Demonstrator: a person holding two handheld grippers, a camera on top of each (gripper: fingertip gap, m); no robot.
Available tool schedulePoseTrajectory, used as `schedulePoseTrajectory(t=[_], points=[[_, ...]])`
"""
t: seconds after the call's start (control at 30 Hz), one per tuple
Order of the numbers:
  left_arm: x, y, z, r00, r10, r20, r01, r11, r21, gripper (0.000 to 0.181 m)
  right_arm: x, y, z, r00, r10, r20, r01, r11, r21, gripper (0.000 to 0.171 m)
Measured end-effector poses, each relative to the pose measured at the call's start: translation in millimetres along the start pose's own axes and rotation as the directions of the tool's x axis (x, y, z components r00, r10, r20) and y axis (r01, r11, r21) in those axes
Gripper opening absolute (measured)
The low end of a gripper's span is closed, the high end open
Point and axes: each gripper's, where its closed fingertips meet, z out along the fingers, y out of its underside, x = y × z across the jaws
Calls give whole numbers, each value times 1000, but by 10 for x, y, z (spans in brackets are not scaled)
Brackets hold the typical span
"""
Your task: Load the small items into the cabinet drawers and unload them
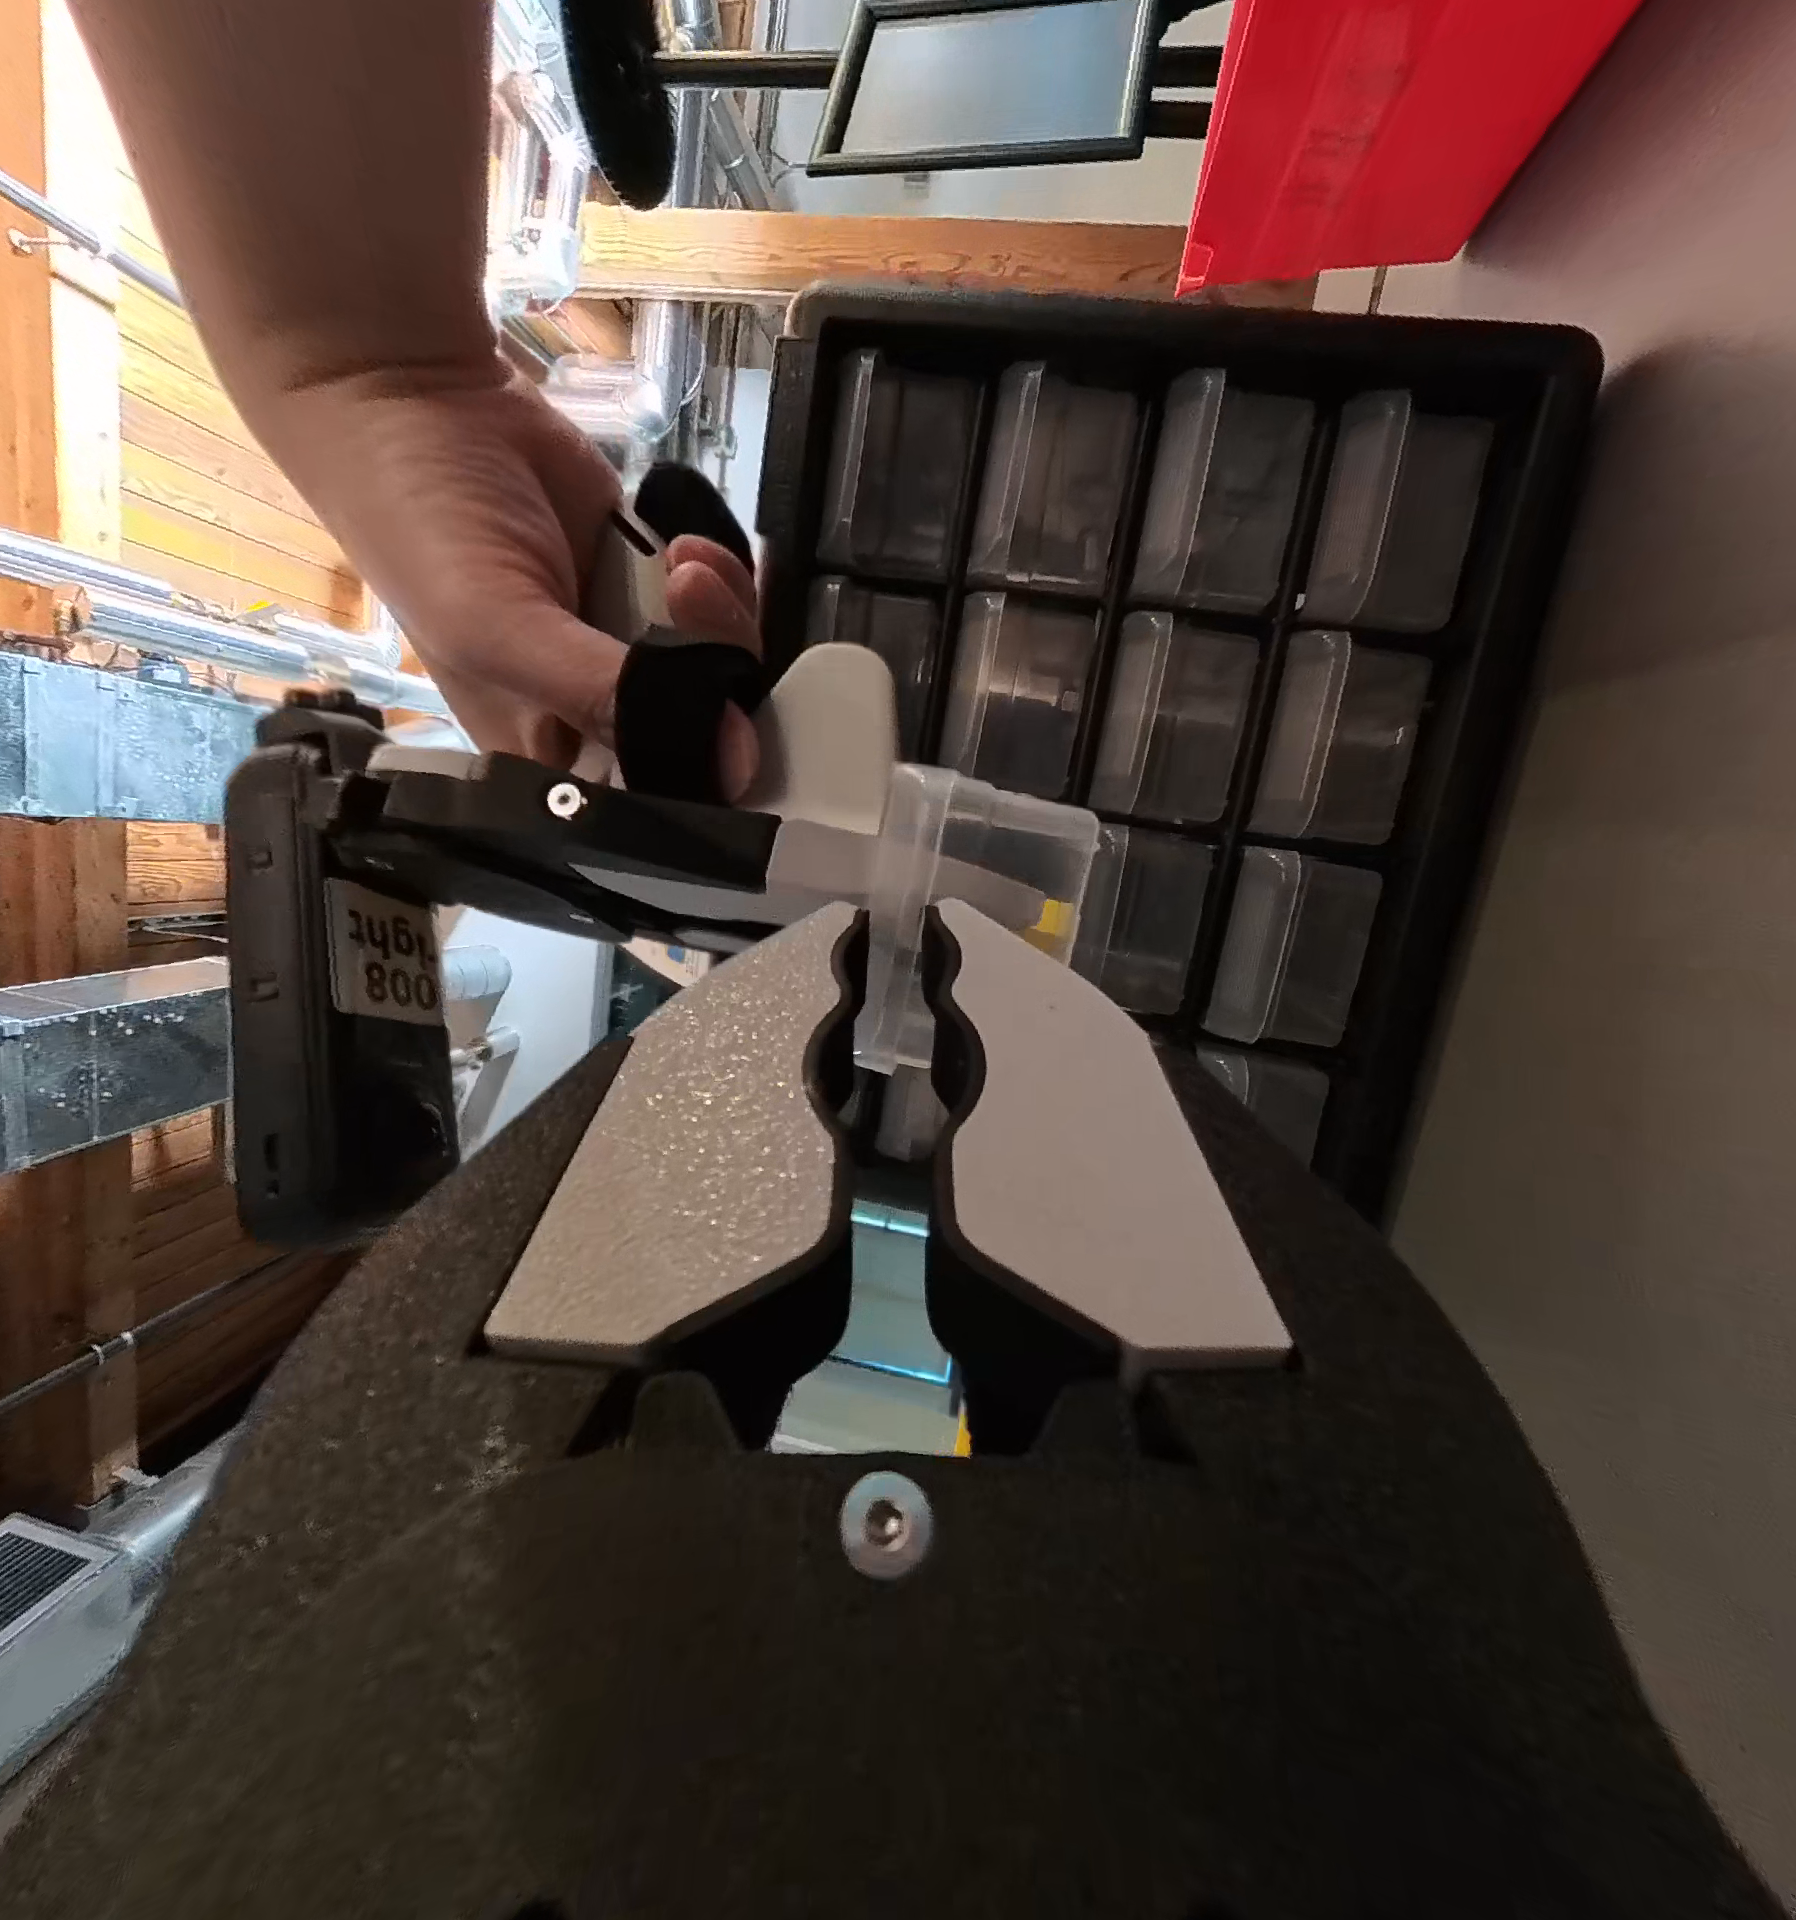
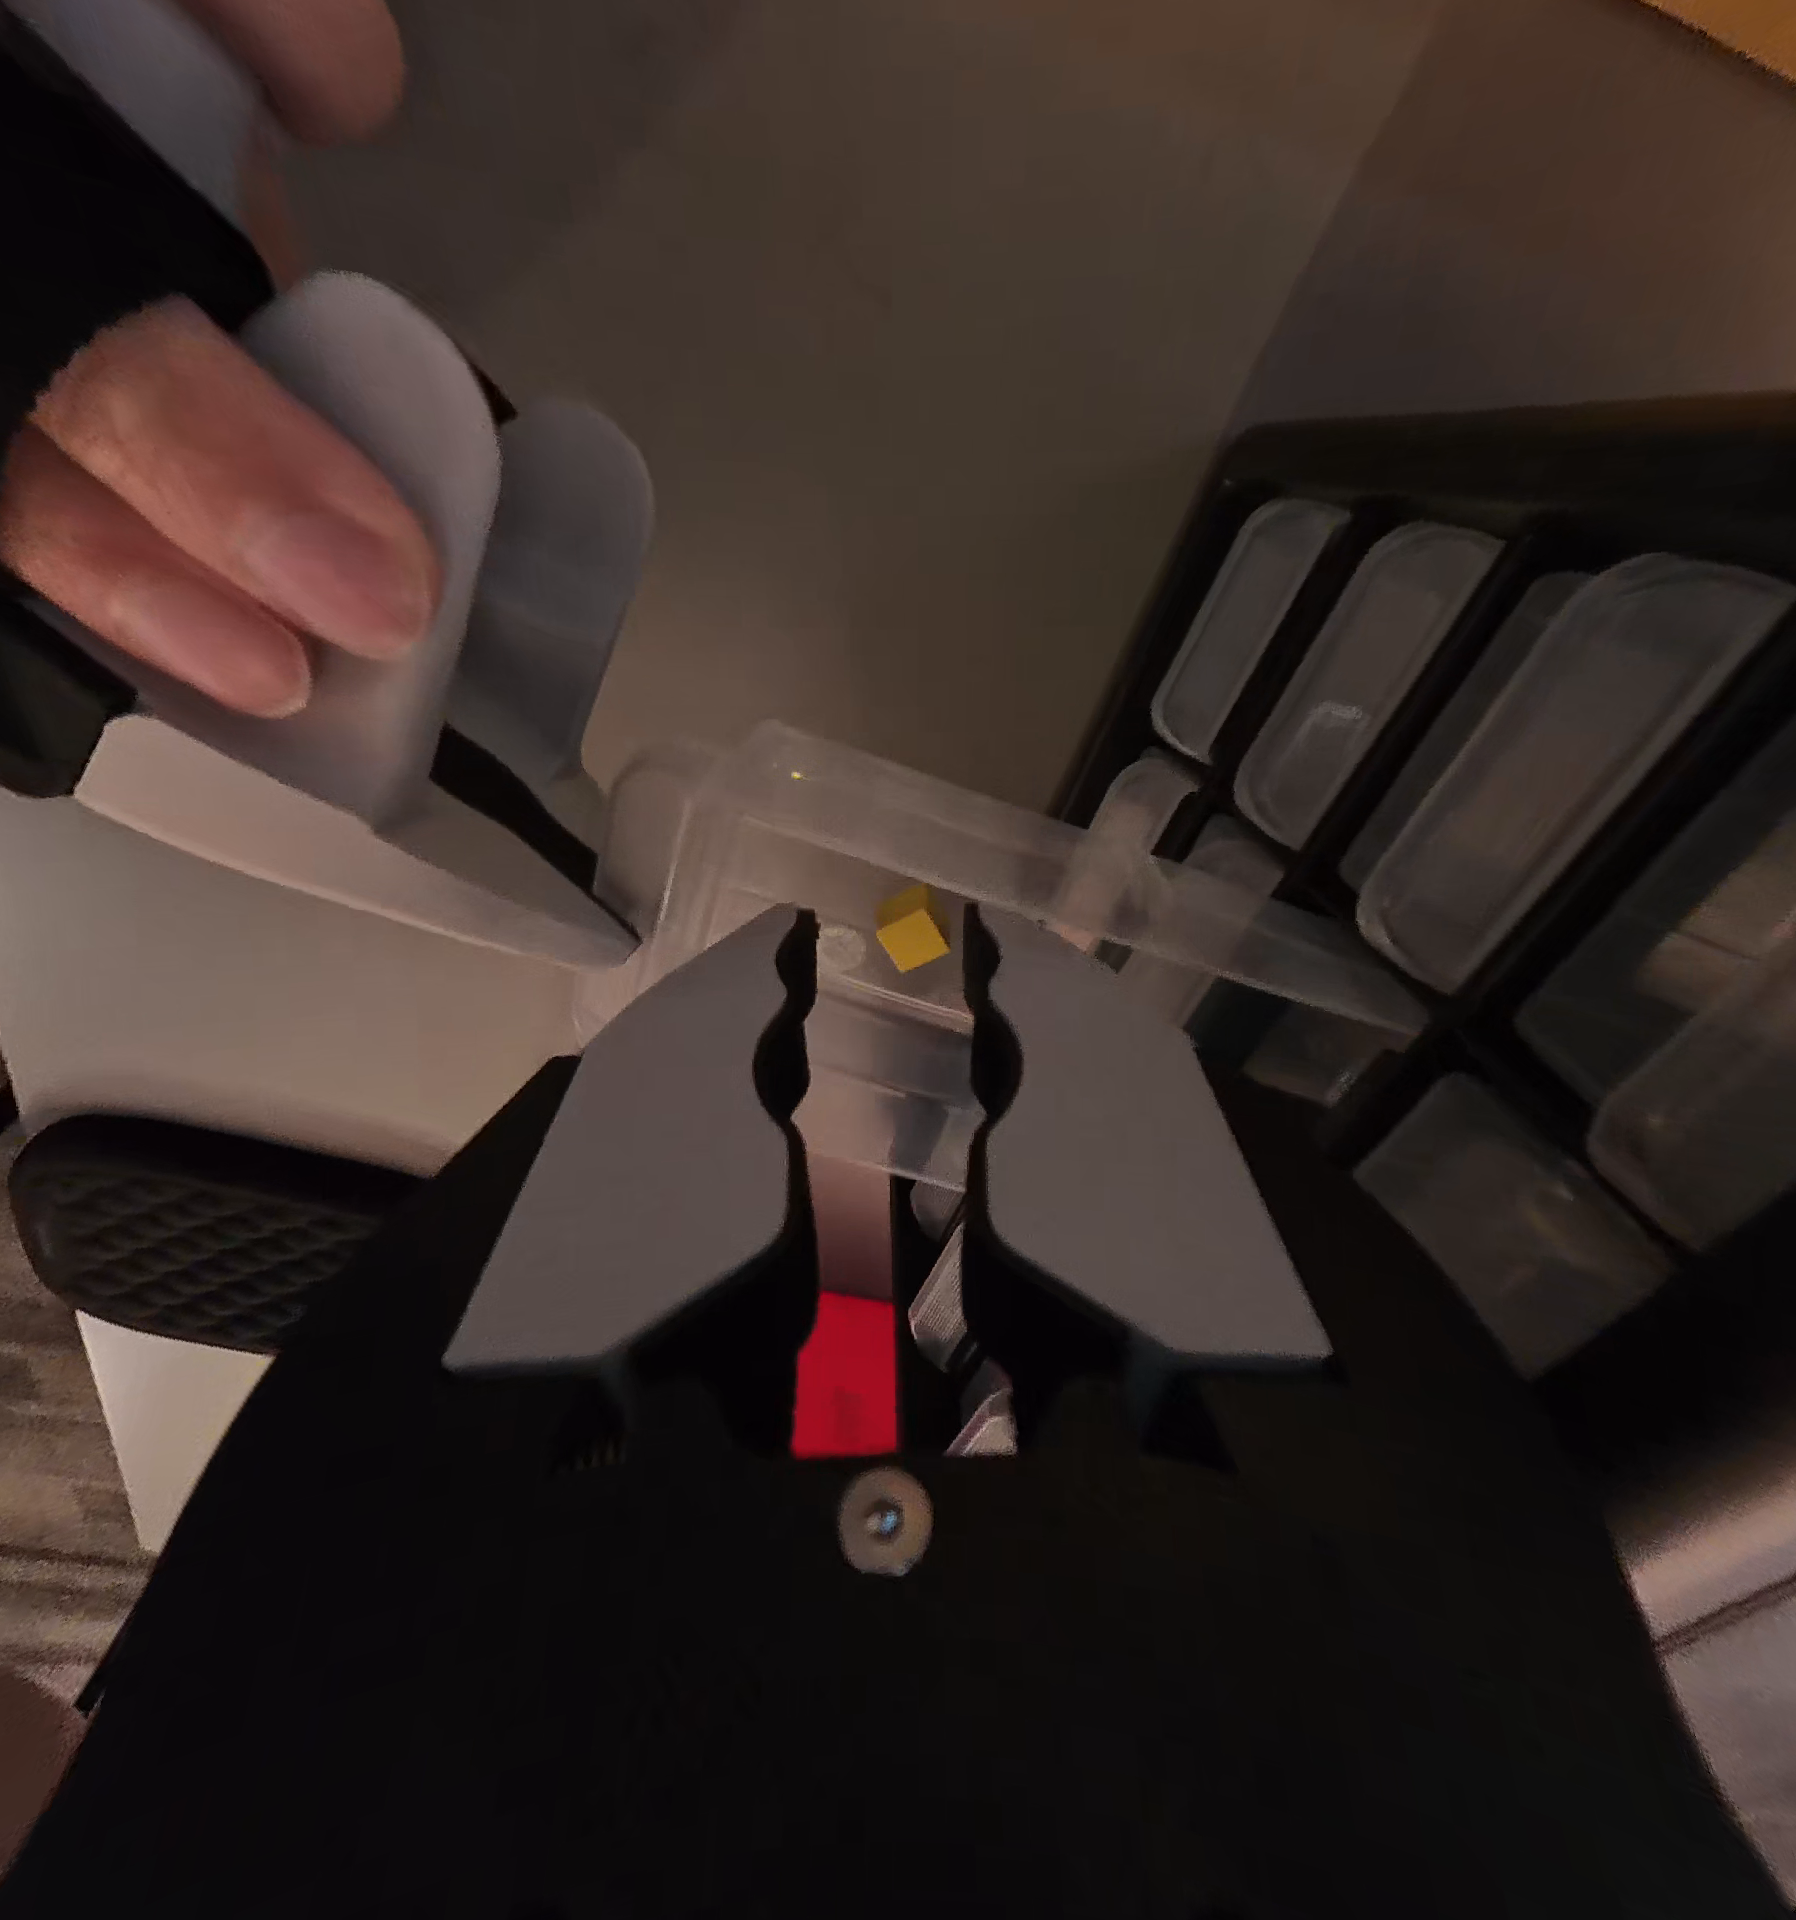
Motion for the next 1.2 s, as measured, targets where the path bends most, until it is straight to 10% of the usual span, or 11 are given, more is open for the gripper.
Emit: schedulePoseTrajectory(t=[0.17, 1.2], points=[[16, -15, 1, 1000, -4, -5, 4, 1000, 3, 9, -20, -1, 33, 1000, 7, 25, -6, 999, -42, 9], [29, -6, 5, 1000, -16, -10, 16, 1000, -1, 9, 38, 131, -90, 988, 155, -23, -157, 978, -139, 16]])
